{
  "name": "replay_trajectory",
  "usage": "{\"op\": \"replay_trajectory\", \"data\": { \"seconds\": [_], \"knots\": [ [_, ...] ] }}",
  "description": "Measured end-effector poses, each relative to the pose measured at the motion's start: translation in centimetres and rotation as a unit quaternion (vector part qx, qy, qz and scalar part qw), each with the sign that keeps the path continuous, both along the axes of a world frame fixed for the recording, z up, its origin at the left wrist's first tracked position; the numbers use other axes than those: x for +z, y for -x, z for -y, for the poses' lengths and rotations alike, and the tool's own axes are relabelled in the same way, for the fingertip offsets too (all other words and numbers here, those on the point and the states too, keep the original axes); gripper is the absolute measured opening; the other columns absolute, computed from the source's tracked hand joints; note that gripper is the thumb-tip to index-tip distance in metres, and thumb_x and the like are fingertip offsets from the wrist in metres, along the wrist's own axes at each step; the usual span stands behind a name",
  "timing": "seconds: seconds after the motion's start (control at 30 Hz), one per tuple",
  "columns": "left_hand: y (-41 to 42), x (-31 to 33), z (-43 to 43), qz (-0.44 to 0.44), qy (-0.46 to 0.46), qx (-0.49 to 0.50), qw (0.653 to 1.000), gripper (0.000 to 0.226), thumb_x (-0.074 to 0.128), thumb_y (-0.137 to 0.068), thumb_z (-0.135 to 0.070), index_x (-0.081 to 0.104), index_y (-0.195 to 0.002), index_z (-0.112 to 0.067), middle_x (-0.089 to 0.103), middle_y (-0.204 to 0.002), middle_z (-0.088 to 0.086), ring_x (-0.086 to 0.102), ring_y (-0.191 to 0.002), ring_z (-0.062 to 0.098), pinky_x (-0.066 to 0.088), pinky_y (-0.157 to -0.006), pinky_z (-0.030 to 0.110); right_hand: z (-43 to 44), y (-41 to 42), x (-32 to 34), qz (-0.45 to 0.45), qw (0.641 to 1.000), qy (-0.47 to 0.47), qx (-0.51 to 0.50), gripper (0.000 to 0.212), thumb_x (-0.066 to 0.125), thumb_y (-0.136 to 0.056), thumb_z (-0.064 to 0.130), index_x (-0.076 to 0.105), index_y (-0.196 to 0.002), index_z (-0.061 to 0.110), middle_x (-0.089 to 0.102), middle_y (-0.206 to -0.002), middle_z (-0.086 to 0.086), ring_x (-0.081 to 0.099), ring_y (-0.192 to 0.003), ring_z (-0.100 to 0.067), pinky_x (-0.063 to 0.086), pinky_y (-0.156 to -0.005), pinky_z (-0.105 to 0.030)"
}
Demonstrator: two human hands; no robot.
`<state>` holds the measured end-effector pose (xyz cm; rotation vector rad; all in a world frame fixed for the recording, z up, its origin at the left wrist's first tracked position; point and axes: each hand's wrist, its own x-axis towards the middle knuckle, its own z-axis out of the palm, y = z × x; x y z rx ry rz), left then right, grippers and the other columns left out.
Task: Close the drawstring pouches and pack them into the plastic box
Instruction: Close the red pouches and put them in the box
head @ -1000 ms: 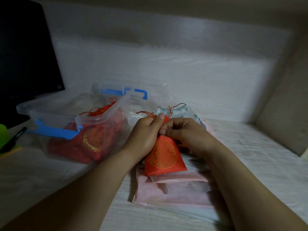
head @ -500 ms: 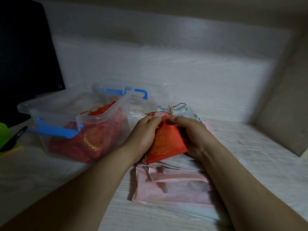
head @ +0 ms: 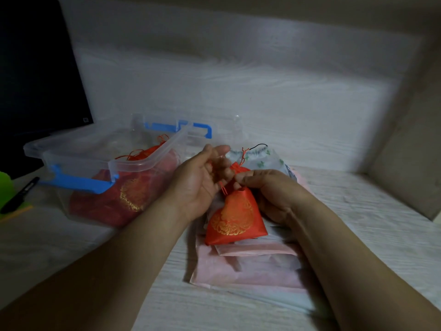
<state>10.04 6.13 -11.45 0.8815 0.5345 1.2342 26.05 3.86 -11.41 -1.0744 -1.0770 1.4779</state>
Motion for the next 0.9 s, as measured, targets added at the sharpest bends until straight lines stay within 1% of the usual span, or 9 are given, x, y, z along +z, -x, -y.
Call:
{"op": "replay_trajectory", "data": {
  "seconds": [0.1, 0.23, 0.33, 0.47, 0.6, 0.73, 0.8, 0.87, 0.9],
  "knots": [
    [-0.1, 0.2, -0.1, 0.047, -0.015, -0.017, 0.999, 0.036, 0.042, -0.11, -0.031, 0.066, -0.119, -0.006, 0.078, -0.102, 0.009, 0.076, -0.093, 0.019, 0.059, -0.093, 0.032, 0.3, 0.4, 0.0, 0.076, 0.997, -0.024, 0.008, 0.021, 0.057, -0.097, -0.003, 0.066, -0.08, 0.004, 0.066, -0.069, -0.009, 0.058, -0.059, -0.016, 0.05, -0.061, -0.028],
    [-0.4, 0.6, 0.1, 0.038, -0.041, -0.041, 0.998, 0.039, 0.04, -0.111, -0.032, 0.064, -0.128, -0.008, 0.072, -0.129, 0.012, 0.068, -0.123, 0.022, 0.051, -0.108, 0.036, 0.7, 0.8, 0.0, 0.133, 0.989, -0.063, 0.009, 0.025, 0.062, -0.097, 0.0, 0.069, -0.073, 0.004, 0.067, -0.068, -0.01, 0.055, -0.06, -0.016, 0.043, -0.063, -0.03],
    [-0.4, 0.6, 0.2, 0.001, -0.074, -0.049, 0.996, 0.04, 0.038, -0.111, -0.034, 0.063, -0.133, -0.012, 0.068, -0.137, 0.009, 0.063, -0.13, 0.02, 0.045, -0.114, 0.036, 0.8, 0.8, -0.1, 0.182, 0.977, -0.105, 0.019, 0.021, 0.067, -0.095, 0.006, 0.073, -0.076, 0.001, 0.068, -0.074, -0.016, 0.053, -0.065, -0.021, 0.042, -0.067, -0.032],
    [-0.4, 0.9, 0.5, -0.051, -0.131, -0.042, 0.989, 0.039, 0.036, -0.111, -0.033, 0.064, -0.133, -0.014, 0.068, -0.137, 0.006, 0.06, -0.132, 0.013, 0.039, -0.119, 0.033, 1.1, 0.7, 0.1, 0.281, 0.944, -0.173, 0.024, 0.021, 0.071, -0.095, 0.011, 0.075, -0.082, -0.006, 0.072, -0.073, -0.012, 0.057, -0.062, -0.013, 0.047, -0.07, -0.027],
    [-0.6, 1.1, 1.0, -0.124, -0.207, -0.011, 0.97, 0.037, 0.038, -0.112, -0.027, 0.064, -0.133, -0.01, 0.069, -0.136, 0.006, 0.06, -0.132, 0.01, 0.039, -0.119, 0.031, 1.8, 1.1, 0.8, 0.37, 0.902, -0.222, 0.02, 0.019, 0.072, -0.095, 0.013, 0.078, -0.083, 0.0, 0.071, -0.064, -0.003, 0.055, -0.053, -0.008, 0.046, -0.055, -0.017],
    [-1.3, 0.8, 1.4, -0.227, -0.272, 0.012, 0.935, 0.034, 0.042, -0.112, -0.023, 0.067, -0.133, -0.012, 0.071, -0.132, 0.002, 0.062, -0.129, 0.008, 0.042, -0.117, 0.031, 2.2, 1.6, 0.9, 0.464, 0.842, -0.275, 0.01, 0.025, 0.067, -0.095, 0.009, 0.075, -0.072, 0.01, 0.071, -0.061, -0.002, 0.058, -0.05, -0.008, 0.048, -0.058, -0.027],
    [-1.3, 0.6, 1.5, -0.242, -0.271, 0.009, 0.931, 0.034, 0.042, -0.112, -0.025, 0.065, -0.136, -0.019, 0.071, -0.132, 0.003, 0.064, -0.126, 0.009, 0.044, -0.114, 0.03, 1.9, 1.3, 0.7, 0.433, 0.86, -0.271, -0.009, 0.023, 0.066, -0.096, 0.007, 0.073, -0.074, 0.002, 0.07, -0.063, -0.011, 0.059, -0.052, -0.015, 0.047, -0.055, -0.031],
    [-0.9, 0.2, 1.3, -0.3, -0.278, 0.036, 0.912, 0.033, 0.044, -0.111, -0.032, 0.062, -0.139, -0.029, 0.07, -0.13, -0.002, 0.064, -0.122, 0.004, 0.046, -0.108, 0.024, 1.4, 0.6, 0.6, 0.317, 0.921, -0.22, -0.043, 0.022, 0.066, -0.098, 0.006, 0.068, -0.085, -0.012, 0.064, -0.068, -0.022, 0.054, -0.05, -0.017, 0.045, -0.048, -0.026],
    [-0.4, 0.0, 1.1, -0.355, -0.294, 0.063, 0.885, 0.034, 0.045, -0.111, -0.034, 0.06, -0.141, -0.032, 0.068, -0.131, -0.006, 0.062, -0.12, 0.0, 0.045, -0.105, 0.019, 1.3, 0.2, 0.8, 0.259, 0.946, -0.189, -0.056, 0.025, 0.065, -0.098, 0.006, 0.064, -0.089, -0.017, 0.059, -0.07, -0.023, 0.052, -0.05, -0.015, 0.044, -0.047, -0.023]
  ]
}}
